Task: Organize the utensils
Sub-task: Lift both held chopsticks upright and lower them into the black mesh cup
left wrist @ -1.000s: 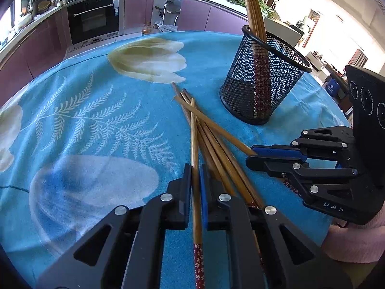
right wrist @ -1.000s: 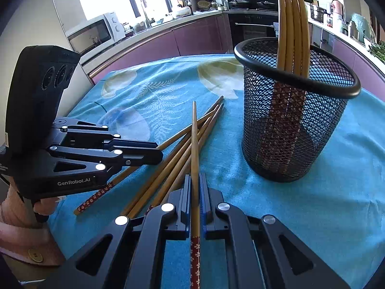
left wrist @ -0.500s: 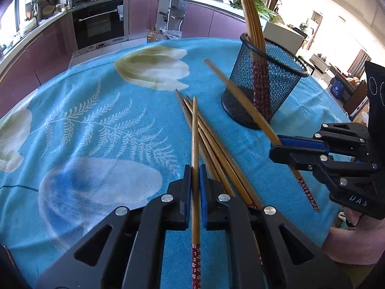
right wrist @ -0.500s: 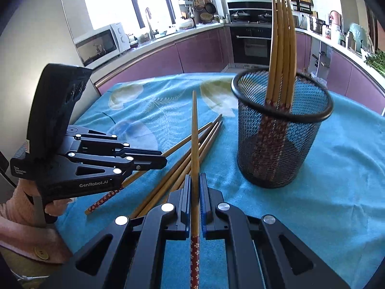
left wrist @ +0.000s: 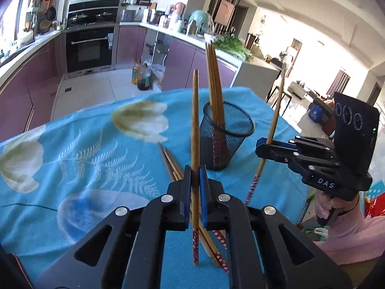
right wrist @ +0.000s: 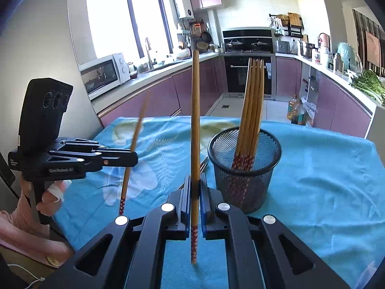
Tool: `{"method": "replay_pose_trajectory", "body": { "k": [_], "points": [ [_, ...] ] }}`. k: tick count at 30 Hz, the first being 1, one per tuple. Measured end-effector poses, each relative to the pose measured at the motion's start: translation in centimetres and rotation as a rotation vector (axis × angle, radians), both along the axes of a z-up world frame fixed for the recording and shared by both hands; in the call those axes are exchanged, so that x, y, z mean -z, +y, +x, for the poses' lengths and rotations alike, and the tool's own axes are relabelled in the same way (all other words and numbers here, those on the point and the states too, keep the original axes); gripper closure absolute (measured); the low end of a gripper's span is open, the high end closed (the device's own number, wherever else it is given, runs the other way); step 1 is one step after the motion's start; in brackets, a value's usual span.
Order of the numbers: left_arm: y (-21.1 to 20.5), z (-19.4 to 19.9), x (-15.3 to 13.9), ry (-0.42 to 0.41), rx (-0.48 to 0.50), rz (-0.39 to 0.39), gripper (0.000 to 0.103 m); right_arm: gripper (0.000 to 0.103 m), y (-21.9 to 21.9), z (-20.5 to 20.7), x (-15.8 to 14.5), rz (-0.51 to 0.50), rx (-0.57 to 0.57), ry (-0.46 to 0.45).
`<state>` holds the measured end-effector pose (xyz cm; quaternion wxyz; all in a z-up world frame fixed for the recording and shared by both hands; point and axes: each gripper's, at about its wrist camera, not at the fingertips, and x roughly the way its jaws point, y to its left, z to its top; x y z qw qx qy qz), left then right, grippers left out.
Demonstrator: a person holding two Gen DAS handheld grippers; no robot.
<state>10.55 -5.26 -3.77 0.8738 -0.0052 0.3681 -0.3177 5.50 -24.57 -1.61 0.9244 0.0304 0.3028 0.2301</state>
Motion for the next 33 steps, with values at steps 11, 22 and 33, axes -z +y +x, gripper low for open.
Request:
{"method": "replay_pose_trajectory", "body": {
  "k": [11,22,33],
  "points": [
    [0.9,0.1,-4.4,-0.081,-0.006,-0.110,0.096,0.097,-2.0,0.0,-2.8,0.019,0.022,-0.081],
    [-1.6,1.6,-8.8,-0.169,0.020,-0.168,0.096,0.097,-3.7,0.8,-6.3,0.028,0.039,-0.169],
    [-4.8,2.7,-11.9,-0.257,0.036,-0.179,0.096,0.097,-4.2,3.1,-7.3,0.015,0.079,-0.212]
  ]
}}
